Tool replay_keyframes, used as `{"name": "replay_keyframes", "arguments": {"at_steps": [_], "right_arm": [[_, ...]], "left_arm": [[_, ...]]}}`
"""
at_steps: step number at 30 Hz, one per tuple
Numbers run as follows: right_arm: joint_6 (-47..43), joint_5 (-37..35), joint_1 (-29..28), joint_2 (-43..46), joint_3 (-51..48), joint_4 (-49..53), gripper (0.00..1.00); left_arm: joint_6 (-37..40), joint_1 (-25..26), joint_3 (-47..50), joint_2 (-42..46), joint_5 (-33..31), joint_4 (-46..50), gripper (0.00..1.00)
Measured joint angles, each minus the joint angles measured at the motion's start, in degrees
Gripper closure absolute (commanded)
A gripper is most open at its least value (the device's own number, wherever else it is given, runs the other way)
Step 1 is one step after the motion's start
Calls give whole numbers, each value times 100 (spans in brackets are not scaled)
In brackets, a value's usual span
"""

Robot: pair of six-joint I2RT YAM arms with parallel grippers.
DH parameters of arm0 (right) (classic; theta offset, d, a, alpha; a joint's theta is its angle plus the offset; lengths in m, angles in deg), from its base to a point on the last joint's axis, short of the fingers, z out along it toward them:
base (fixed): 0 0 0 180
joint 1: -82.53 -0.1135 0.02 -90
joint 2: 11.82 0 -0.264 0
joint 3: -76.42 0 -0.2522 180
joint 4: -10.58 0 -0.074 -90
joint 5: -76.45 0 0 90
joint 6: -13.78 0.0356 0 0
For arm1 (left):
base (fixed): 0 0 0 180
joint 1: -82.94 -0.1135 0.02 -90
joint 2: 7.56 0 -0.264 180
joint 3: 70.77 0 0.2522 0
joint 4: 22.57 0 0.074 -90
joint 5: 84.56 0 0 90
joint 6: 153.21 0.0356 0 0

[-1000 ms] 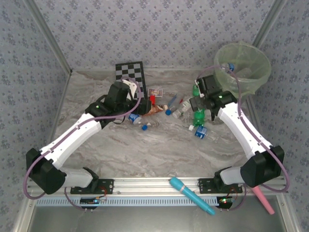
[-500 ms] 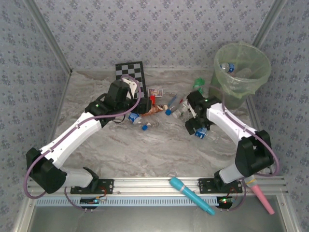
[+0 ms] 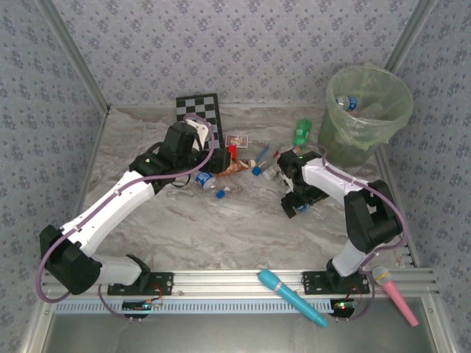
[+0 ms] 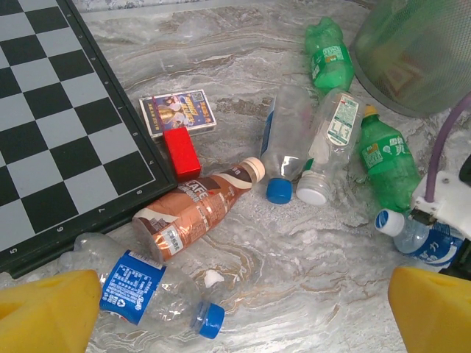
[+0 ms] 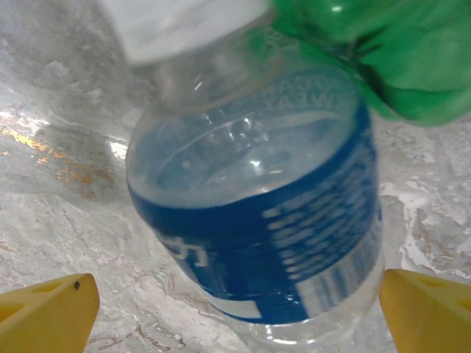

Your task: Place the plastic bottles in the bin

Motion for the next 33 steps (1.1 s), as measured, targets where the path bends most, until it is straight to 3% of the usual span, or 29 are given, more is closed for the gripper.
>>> {"name": "replay_keyframes", "arguments": {"at_steps": [3,13,22,33], "right_arm": [[15,79,-81,-101,52,28,6],[284,326,-629,-468,490,20,6],[509,468,-651,-535,1080,-2,7],[271,361,-651,-1257,1784,-247,29]], "left_arm": [[0,-11,0,0,0,-2,0],[0,-22,11,59,0,0,0],[-2,-22,20,214,-2,2,0],[-48,-22,70,345,-4,74,0]]}}
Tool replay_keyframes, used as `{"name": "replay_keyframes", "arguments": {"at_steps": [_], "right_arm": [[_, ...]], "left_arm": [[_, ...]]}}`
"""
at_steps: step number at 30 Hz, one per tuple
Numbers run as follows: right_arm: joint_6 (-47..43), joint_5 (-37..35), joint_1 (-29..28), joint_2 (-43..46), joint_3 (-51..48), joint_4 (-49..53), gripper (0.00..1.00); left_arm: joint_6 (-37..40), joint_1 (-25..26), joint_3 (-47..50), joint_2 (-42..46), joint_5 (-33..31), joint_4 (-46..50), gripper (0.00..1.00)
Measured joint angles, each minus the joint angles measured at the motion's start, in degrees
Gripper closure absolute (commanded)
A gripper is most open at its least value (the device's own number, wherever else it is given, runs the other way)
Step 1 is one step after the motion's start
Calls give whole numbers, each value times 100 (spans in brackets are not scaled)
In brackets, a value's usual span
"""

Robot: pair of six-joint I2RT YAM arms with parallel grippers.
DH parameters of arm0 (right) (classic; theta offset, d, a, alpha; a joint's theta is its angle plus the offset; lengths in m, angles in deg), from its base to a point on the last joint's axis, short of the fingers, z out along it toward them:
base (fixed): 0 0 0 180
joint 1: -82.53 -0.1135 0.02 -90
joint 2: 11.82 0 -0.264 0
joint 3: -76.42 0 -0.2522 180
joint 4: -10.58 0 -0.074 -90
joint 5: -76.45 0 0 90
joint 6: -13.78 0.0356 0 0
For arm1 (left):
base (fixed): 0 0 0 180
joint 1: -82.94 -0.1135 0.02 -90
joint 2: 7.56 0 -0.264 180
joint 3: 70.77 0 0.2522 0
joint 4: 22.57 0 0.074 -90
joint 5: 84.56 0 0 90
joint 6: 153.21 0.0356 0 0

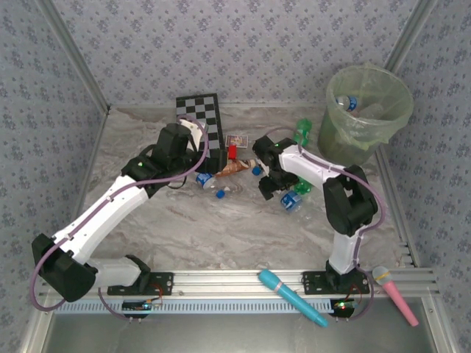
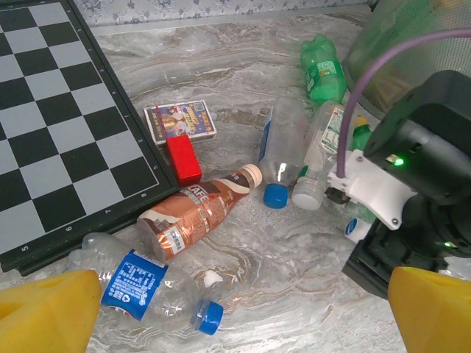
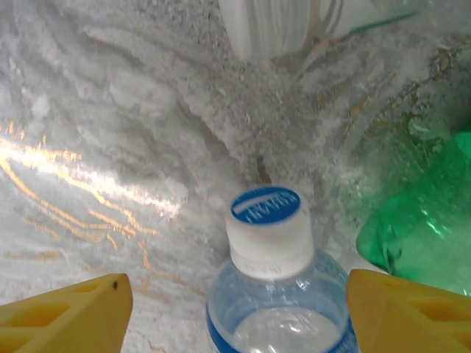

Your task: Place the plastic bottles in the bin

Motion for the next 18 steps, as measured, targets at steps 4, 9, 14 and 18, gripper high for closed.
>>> {"name": "replay_keyframes", "arguments": {"at_steps": [4,9,14,18], "right_arm": [[-214,-87,0,-275,125,-116,36],[-420,-223,0,-514,203,-212,40],[-610,-345,0,-564,203,-280,40],[-785,-411,-4,-564,203,-308,35]], "left_arm": [[-2,0,11,42,-20,57,0],[-2,0,15,109,-26,70,0],[-17,0,28,203,-87,79,0],[-17,0,28,243,-107,94,0]]}}
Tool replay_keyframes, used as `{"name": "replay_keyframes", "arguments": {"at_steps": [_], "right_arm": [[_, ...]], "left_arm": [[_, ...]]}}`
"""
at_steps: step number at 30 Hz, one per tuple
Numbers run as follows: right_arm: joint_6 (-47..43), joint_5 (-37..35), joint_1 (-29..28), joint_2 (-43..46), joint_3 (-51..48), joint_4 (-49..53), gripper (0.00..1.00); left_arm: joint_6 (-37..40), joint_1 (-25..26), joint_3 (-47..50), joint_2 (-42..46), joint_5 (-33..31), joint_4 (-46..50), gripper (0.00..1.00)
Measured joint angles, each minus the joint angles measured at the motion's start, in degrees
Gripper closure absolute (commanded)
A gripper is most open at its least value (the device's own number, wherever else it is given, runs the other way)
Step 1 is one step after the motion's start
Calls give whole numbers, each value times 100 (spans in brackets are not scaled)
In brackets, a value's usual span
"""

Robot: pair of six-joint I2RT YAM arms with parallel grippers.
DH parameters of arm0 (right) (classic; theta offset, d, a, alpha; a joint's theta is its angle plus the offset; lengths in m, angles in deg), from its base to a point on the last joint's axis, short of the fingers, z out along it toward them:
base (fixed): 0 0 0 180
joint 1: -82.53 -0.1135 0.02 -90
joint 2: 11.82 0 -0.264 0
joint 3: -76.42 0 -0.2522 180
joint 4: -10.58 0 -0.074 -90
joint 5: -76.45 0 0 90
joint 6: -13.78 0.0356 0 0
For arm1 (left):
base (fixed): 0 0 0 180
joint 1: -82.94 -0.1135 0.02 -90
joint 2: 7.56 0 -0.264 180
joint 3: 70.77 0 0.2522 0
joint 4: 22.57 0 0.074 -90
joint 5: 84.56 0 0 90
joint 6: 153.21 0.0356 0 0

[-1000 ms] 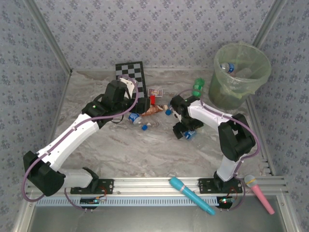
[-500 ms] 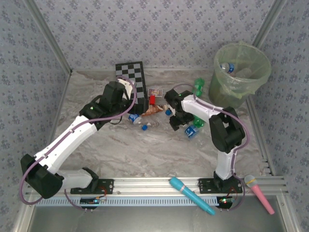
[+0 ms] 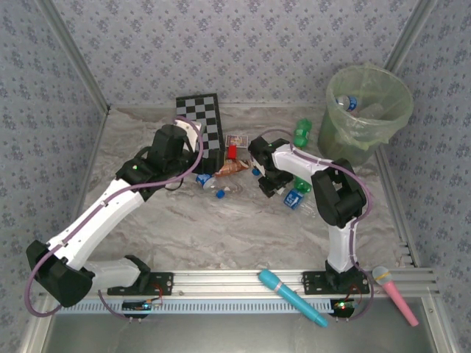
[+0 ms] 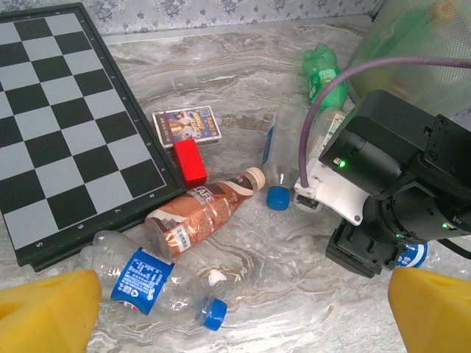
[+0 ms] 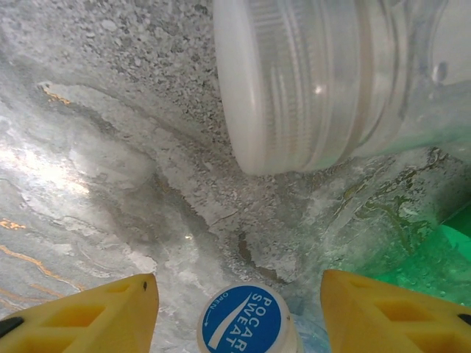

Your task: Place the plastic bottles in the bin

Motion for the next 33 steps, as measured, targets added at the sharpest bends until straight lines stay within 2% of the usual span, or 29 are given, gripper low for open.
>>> {"name": "replay_keyframes", "arguments": {"at_steps": [7,12,21,27,33], "right_arm": [[-214,-153,-28,46,-273,-131,36],[-271,-267,-46,136,-470,-133,39],[-337,-356,-57,175,-496,-162,58],[-332,-367,-98,282,-409,-131,61],[-223,-356,-96,785,-28,-103,63]], "left_arm": [[4,0,37,55,48,-2,0],[66,0,160,131,356,-2,0],[170,0,195,136,780,7,0],[170,0,195,164,778,15,0],[170,0,195,164,748,50,0]]}}
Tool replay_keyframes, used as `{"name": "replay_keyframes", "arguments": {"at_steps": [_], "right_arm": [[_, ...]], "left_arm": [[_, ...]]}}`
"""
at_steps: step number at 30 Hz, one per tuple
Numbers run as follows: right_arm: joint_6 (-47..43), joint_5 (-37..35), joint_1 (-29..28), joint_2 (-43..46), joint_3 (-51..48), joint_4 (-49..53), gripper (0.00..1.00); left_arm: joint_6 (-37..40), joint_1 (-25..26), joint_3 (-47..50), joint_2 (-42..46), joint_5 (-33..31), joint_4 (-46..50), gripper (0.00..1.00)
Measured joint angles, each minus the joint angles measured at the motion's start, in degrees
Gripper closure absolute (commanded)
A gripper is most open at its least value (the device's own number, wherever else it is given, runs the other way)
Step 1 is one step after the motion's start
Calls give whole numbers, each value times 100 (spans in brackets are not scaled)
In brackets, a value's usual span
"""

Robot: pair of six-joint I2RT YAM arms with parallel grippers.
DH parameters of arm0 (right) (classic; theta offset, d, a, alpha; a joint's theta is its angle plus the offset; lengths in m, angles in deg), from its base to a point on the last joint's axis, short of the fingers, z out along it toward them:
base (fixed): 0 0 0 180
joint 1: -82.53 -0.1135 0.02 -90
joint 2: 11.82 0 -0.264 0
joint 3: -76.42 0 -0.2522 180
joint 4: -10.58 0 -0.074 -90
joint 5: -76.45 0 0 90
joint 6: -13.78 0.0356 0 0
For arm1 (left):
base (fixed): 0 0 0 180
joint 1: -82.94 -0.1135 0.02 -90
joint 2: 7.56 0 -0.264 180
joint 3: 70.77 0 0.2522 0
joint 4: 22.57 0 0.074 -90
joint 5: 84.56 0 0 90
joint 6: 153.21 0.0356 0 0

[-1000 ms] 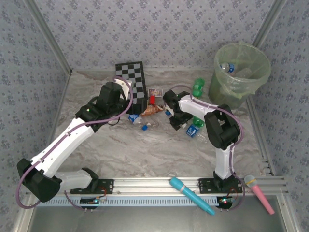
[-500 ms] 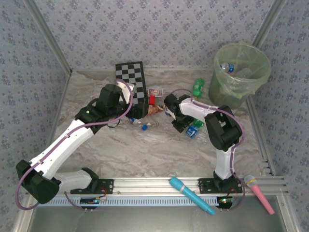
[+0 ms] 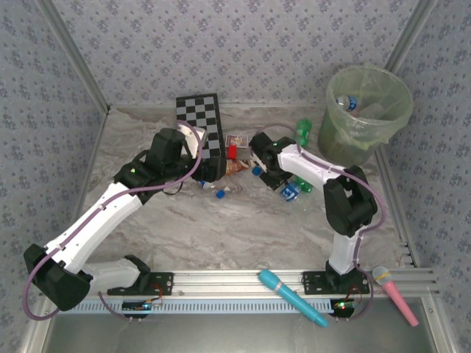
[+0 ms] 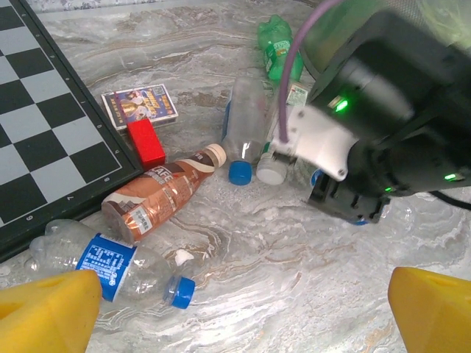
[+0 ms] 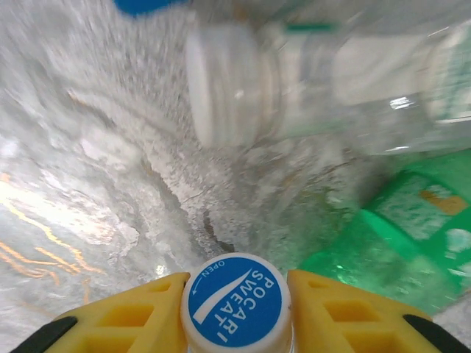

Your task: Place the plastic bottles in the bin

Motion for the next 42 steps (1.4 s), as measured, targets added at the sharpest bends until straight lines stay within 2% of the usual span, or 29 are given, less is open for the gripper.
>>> {"name": "replay_keyframes", "arguments": {"at_steps": [6,13,21,31,42], "right_arm": [[173,160,153,710,557,0,64],[369,448,678,1338,1158,-28,67],[763,946,1720,1910,1696,-348,68],[1174,1331,3075,2197,2347,-894,68],[1515,1060,4214,2271,2734,-1934,68]], "left_arm": [[-2,0,-42,-22,-149,-4,0],[0,0,-400,-219,-190,-72,0],[4,0,-901,-601,-186,-173,0],[4,0,-1429,-946,-33,-267,0],[2,0,-1429,-966,94,-262,0]]}}
